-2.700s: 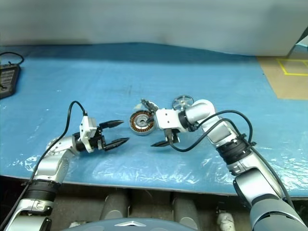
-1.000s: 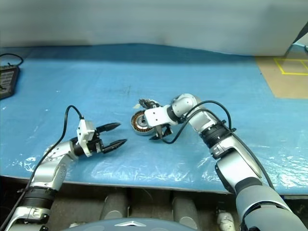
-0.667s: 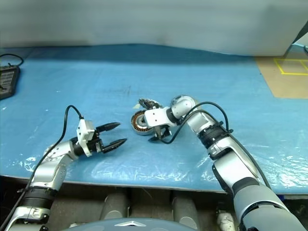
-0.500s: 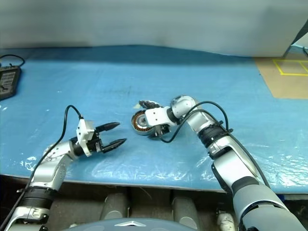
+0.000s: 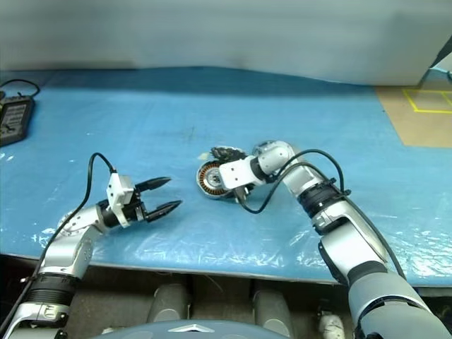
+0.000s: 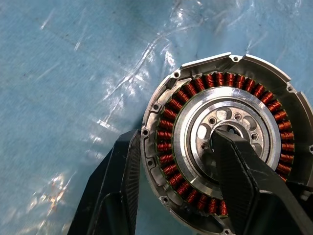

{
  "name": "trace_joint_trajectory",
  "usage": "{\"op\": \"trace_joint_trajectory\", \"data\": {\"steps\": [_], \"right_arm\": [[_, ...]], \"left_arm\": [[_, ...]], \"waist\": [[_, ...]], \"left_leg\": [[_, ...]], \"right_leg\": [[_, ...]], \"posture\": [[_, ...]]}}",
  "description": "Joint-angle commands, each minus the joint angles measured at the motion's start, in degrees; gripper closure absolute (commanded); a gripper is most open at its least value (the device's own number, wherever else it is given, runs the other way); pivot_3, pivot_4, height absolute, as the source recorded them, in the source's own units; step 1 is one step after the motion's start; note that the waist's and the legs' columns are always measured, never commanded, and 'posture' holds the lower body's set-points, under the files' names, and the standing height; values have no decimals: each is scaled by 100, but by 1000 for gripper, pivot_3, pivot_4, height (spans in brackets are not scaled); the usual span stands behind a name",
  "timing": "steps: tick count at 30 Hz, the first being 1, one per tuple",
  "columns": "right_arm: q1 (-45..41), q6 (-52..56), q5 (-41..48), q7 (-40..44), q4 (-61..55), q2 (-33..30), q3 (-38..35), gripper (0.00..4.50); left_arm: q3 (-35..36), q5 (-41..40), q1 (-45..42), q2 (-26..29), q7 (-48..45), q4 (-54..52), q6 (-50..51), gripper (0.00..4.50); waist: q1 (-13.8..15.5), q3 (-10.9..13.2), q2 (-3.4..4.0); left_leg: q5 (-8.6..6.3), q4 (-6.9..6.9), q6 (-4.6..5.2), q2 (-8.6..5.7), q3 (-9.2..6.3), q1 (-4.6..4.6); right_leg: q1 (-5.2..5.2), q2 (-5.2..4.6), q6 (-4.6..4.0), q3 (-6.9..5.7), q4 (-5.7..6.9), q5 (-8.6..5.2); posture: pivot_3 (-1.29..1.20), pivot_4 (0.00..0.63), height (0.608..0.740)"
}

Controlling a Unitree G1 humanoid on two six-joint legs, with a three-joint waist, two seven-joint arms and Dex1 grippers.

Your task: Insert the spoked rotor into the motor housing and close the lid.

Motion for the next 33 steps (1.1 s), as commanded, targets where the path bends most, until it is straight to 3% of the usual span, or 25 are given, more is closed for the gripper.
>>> {"op": "trace_joint_trajectory", "data": {"steps": [1,15,22,28,33], "right_arm": [[253,67,31,434,-508,-301,69,2549],[788,957,420,954,-2050,-394,91,2549],[847,1029,267,896,-1612,-209,189,2549],[746,759,333,616,-1424,-46,-19,743],[930,1328,924,882,-2451,-380,-346,743]], "left_arm": [[112,-64,-9,47,-15,-3,-109,515],[98,-97,230,44,-38,-114,-95,515],[101,-123,414,75,6,-307,4,515],[80,-100,338,58,22,-253,3,515],[51,-70,173,43,-12,-101,-19,515]], "waist": [[-1,0,0],[-28,0,0],[-31,-5,-4],[-55,-17,-5],[-30,-16,-4]], "left_leg": [[0,-1,0,0,1,-2],[0,-14,0,6,3,-5],[0,-16,0,7,4,-1],[-1,-19,0,5,6,12],[0,-19,0,6,7,1]], "right_leg": [[0,0,1,0,-4,0],[-9,5,0,0,-11,-11],[-7,5,0,0,-11,-11],[-2,4,0,3,-6,-11],[-8,5,0,2,-9,-11]], "posture": [[0,150,740],[0,150,740],[0,150,740],[0,150,740],[0,150,740]]}}
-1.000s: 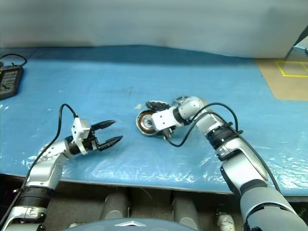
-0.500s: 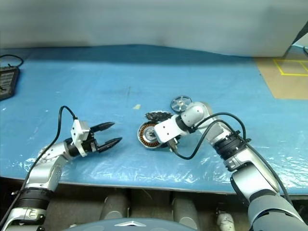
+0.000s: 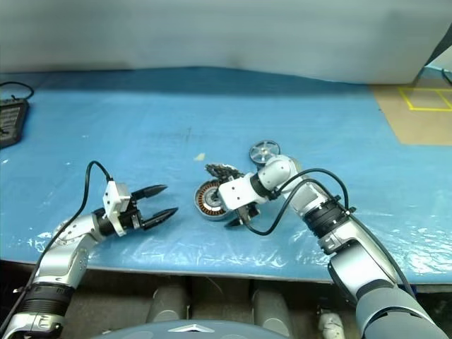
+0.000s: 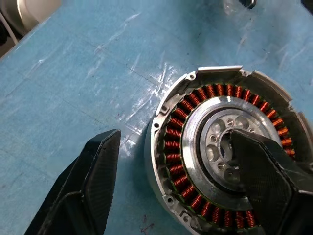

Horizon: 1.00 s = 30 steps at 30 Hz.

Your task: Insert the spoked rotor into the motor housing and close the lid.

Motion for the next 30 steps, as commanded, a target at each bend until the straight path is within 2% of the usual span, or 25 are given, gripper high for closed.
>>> {"op": "trace_joint_trajectory", "data": {"steps": [1,7,11,17,24,30], "right_arm": [[155,666,740,273,-1170,-325,-451,743],[256,2369,2188,526,-2605,-816,-1085,743],[330,3127,2661,262,-2720,-1049,-1501,743],[982,2761,2130,-419,-1874,-1409,-1766,743],[1528,2402,1961,-1025,-1032,-1264,-1970,743],[1550,2040,1887,-1258,-344,-1000,-1982,743]], "left_arm": [[25,-54,-141,6,-28,13,-47,515],[2,-40,-248,-9,-97,128,-67,515],[-1,-52,-281,-13,-135,159,-64,515],[-15,-55,-322,-44,-197,200,-94,515],[-61,-106,-408,-154,-314,172,-87,515],[-103,-128,-470,-161,-491,198,-89,515]], "waist": [[26,0,0],[37,0,0],[39,0,0],[60,0,-1],[32,0,0],[37,-1,1]], "left_leg": [[0,0,0,0,0,-3],[0,-4,0,1,1,-4],[0,-6,0,1,2,3],[1,-5,-1,-6,2,-1],[1,-12,-2,-4,5,-9],[1,-12,-1,-4,5,-7]], "right_leg": [[-1,0,0,0,-1,0],[-2,1,4,0,-6,-3],[-1,1,4,1,-2,-3],[6,-7,4,1,-15,-4],[-3,-2,5,2,-24,-4],[0,-3,5,1,-23,-4]], "posture": [[0,150,740],[0,150,740],[0,150,740],[0,150,740],[0,150,740],[0,150,740]]}}
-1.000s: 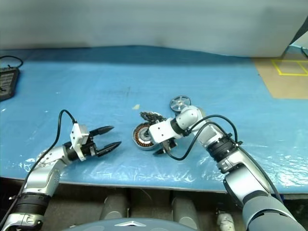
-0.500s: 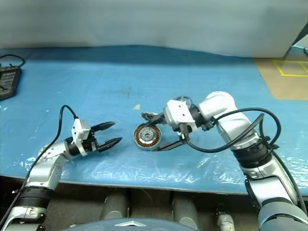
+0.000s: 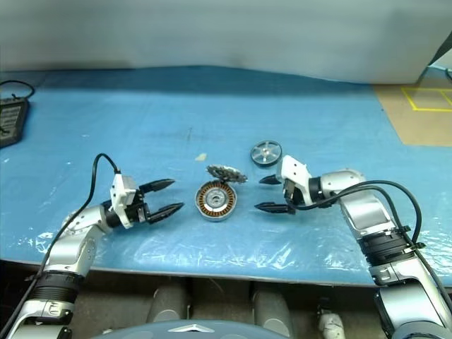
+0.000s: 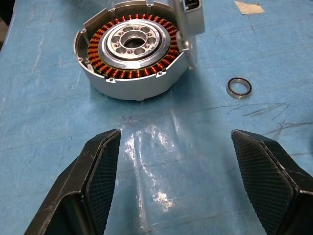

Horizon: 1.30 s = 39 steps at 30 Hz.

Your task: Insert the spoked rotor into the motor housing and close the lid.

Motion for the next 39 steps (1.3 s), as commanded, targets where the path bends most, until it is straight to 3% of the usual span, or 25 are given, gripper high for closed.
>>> {"op": "trace_joint_trajectory", "data": {"steps": [1,8,13,26,39], "right_arm": [[-51,-381,-18,-229,487,245,-216,743],[-550,-1579,-515,-1096,2333,931,-287,743],[-801,-2160,-657,-1314,2983,1210,-336,743],[-905,-2355,-638,-1162,3010,1687,-269,743],[-1401,-2674,-948,-1403,3920,2120,-266,743]], "left_arm": [[-2,-130,-76,15,-153,-65,-71,515],[-64,-77,-135,-17,-208,-29,-84,515],[-94,-62,-97,-46,-188,-59,-95,515],[-99,-57,-67,-27,-70,-193,-4,515],[-109,-92,8,27,100,-569,291,515]], "waist": [[0,0,0],[-18,-2,3],[-6,-2,4],[-7,-2,5],[-14,-2,6]], "left_leg": [[0,0,0,0,0,0],[0,4,0,-1,3,-2],[1,3,0,-1,3,0],[0,4,0,2,5,0],[0,3,0,3,6,0]], "right_leg": [[1,0,0,0,0,0],[-3,-1,-1,0,5,0],[-1,-1,-1,0,7,0],[-3,0,-1,-1,11,0],[-4,0,-2,-1,9,0]], "posture": [[0,150,740],[0,150,740],[0,150,740],[0,150,740],[0,150,740]]}}
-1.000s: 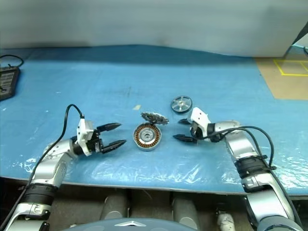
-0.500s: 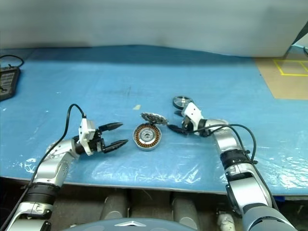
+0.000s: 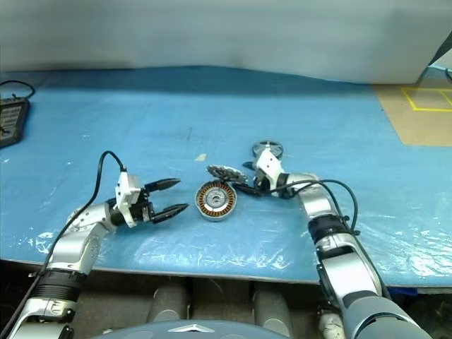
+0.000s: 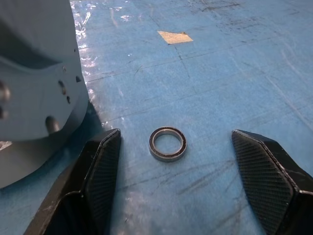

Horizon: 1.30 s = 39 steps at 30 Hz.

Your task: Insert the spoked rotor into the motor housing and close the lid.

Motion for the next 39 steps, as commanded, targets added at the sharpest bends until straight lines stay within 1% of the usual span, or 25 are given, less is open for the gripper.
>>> {"op": "trace_joint_trajectory", "data": {"steps": [1,2,3,4,11,12,18,20,26,28,34,36,39], "right_arm": [[-147,-155,-85,-76,230,55,-38,743],[-164,-166,-105,-77,284,58,-36,743],[-166,-158,-128,-63,325,44,-29,1123],[-158,-164,-148,-46,352,21,-22,1342],[113,-85,-143,130,201,-230,-41,3833],[165,-56,-122,169,133,-272,-49,3935],[698,356,50,506,-685,-730,-140,3934],[978,547,133,754,-1203,-974,-114,3934],[1485,894,284,1304,-2403,-1441,38,3934],[1527,962,312,1417,-2708,-1529,83,3934],[1541,1646,760,1980,-4018,-1784,221,3934],[1432,1851,879,2052,-4357,-1777,262,3934],[1232,2059,961,2040,-4561,-1638,337,3934]], "left_arm": [[16,-83,51,57,38,-263,51,515],[18,-82,54,58,46,-275,61,515],[20,-83,59,58,63,-304,83,515],[22,-84,61,60,78,-334,106,515],[22,-99,65,79,163,-494,251,515],[14,-101,61,78,174,-515,269,515],[-10,-101,25,70,165,-550,332,515],[-23,-111,15,73,151,-568,364,515],[-73,-117,20,57,106,-585,407,515],[-92,-117,25,47,95,-574,410,515],[-144,-118,80,31,73,-518,338,515],[-159,-114,139,16,61,-511,301,515],[-188,-104,184,-6,62,-519,269,515]], "waist": [[-2,0,0],[-2,0,0],[-2,0,0],[-1,0,0],[16,-1,1],[17,-1,1],[35,-2,2],[33,-2,2],[19,-2,2],[10,-2,2],[10,-1,4],[14,-1,3],[11,-1,3]], "left_leg": [[0,0,0,0,0,0],[0,0,0,0,0,0],[0,-1,0,0,0,0],[0,-1,0,0,0,0],[0,-1,0,0,0,1],[0,-1,0,0,0,1],[0,-4,0,-2,0,0],[0,-8,1,-1,0,1],[-1,-34,1,0,0,3],[-1,-39,1,1,3,3],[-1,-41,1,2,8,-3],[0,-41,1,2,8,-3],[0,-40,1,1,8,-3]], "right_leg": [[0,0,0,0,0,0],[0,0,0,0,0,0],[0,0,0,0,0,0],[0,0,0,0,0,0],[3,-2,0,-1,-1,0],[4,-2,0,-1,-2,0],[9,-3,0,-3,-17,0],[14,-3,0,-3,-27,0],[15,0,1,-5,-52,-1],[11,2,1,-4,-54,-1],[0,3,1,-2,-53,-1],[2,2,1,-2,-52,-1],[2,2,1,-1,-52,-1]], "posture": [[0,150,740],[0,150,740],[0,150,740],[0,150,740],[0,150,740],[0,150,740],[0,150,740],[0,150,740],[0,150,740],[0,150,740],[0,150,740],[0,150,740],[0,150,740]]}}
